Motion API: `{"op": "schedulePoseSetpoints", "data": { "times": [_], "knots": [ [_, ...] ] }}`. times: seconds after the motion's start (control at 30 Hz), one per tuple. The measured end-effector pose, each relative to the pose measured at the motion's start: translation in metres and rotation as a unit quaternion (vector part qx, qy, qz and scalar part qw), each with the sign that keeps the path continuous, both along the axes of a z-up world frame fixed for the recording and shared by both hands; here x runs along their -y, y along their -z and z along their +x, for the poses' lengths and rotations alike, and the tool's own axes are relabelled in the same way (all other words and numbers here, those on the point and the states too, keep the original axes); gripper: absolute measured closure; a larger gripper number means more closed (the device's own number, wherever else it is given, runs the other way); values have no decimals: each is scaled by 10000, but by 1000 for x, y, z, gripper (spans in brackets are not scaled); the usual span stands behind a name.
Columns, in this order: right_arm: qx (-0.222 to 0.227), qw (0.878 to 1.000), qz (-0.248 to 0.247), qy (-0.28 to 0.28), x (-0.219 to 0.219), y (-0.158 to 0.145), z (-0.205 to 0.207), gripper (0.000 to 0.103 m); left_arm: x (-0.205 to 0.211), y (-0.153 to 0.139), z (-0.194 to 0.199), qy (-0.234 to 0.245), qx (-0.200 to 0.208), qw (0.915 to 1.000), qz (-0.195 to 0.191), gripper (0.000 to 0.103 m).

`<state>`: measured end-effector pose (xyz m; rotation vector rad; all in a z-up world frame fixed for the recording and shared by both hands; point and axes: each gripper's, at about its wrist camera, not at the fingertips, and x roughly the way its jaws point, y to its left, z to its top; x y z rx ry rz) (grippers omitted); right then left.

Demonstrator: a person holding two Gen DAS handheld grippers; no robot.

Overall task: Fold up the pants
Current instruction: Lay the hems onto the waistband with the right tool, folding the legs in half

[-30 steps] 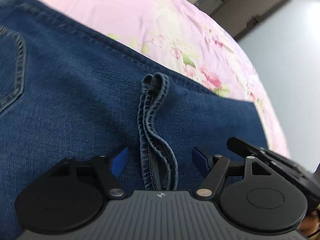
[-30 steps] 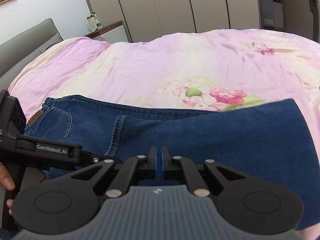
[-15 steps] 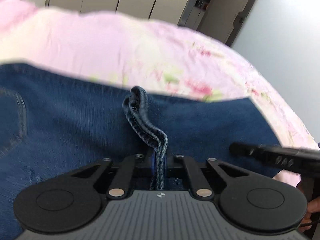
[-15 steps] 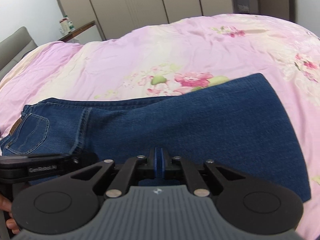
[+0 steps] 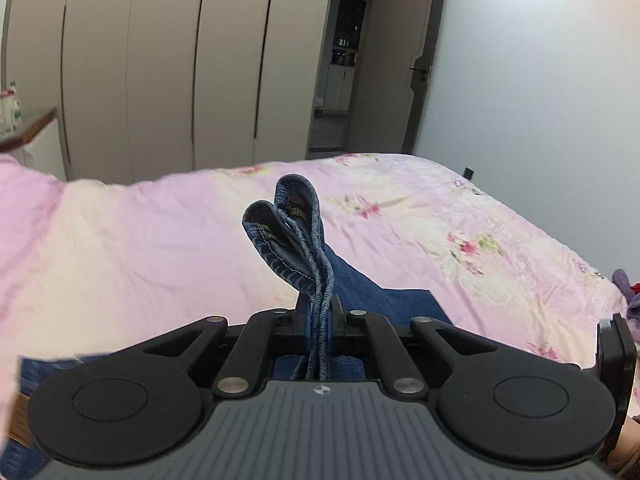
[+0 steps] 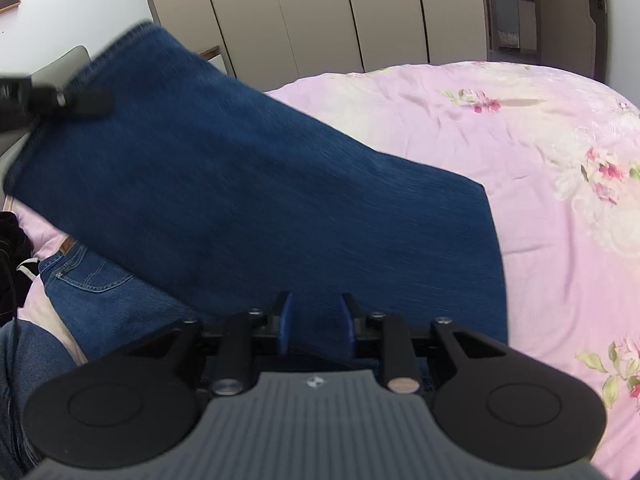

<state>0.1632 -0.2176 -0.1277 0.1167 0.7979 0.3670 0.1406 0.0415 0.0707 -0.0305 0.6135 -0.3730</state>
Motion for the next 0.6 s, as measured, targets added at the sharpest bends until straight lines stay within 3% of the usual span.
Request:
{"op": "schedulePoseSetpoints", "data": {
  "times": [0.13,0.27,0.33,0.47,0.6],
  "knots": [
    [2,9998,2,-198,-15,-5,-2,81,-42,-29,6,-272,43,9990,344,96],
    [-44,9987,61,-511,-37,-7,2,81,-90,-21,22,-590,-346,9948,755,96],
    [-108,9976,112,-678,-51,-5,7,81,-119,-1,32,-844,-651,9905,865,96],
    [-188,9956,-106,-912,-79,7,17,81,-171,56,48,-1141,-1374,9813,721,96],
    [-375,9950,-259,-893,-89,21,26,81,-228,104,49,-1511,-1770,9708,575,96]
  ]
}}
